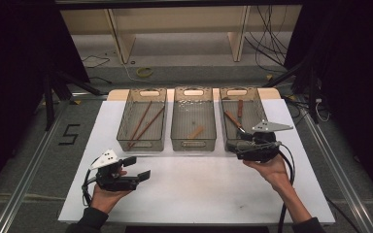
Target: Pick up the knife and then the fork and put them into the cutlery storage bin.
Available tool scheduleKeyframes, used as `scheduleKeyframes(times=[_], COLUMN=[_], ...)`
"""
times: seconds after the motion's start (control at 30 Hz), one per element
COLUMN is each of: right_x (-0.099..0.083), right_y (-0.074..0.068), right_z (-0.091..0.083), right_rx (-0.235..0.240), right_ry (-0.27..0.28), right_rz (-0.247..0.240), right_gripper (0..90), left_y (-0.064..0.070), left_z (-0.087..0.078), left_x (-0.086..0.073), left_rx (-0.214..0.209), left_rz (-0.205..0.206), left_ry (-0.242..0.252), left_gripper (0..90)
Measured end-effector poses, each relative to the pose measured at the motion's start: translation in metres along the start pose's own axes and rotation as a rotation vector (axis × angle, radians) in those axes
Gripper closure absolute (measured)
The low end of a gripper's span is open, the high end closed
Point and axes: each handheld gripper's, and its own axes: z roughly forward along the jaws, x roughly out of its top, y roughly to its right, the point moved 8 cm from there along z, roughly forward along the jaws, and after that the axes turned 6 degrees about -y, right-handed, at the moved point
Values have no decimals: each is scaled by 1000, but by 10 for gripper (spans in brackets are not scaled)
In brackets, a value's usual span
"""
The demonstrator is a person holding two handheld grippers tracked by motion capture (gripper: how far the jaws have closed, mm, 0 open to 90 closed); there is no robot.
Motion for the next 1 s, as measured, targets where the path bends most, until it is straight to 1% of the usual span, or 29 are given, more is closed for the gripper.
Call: scheduleKeyframes(times=[0.3,0.37,0.53,0.7,0.83,1.0], right_x=[-14,-18,-25,-30,-38,-47], right_y=[-16,-19,-23,-26,-30,-33], right_z=[-7,-8,-11,-17,-19,-21], right_rx=[34,41,40,50,51,58], right_ry=[37,42,59,83,80,90], right_rz=[-2,-9,-17,-17,-23,-15], right_gripper=[275,274,272,265,260,259], left_y=[1,1,1,2,2,2], left_z=[1,1,2,2,2,2], left_x=[-1,-1,-2,-2,-2,-2], left_rx=[-15,-16,-23,-25,-28,-28], left_rz=[-10,-4,-9,-8,-9,-10], left_ry=[-9,-13,-16,-18,-16,-16], left_gripper=[158,158,158,158,158,158])
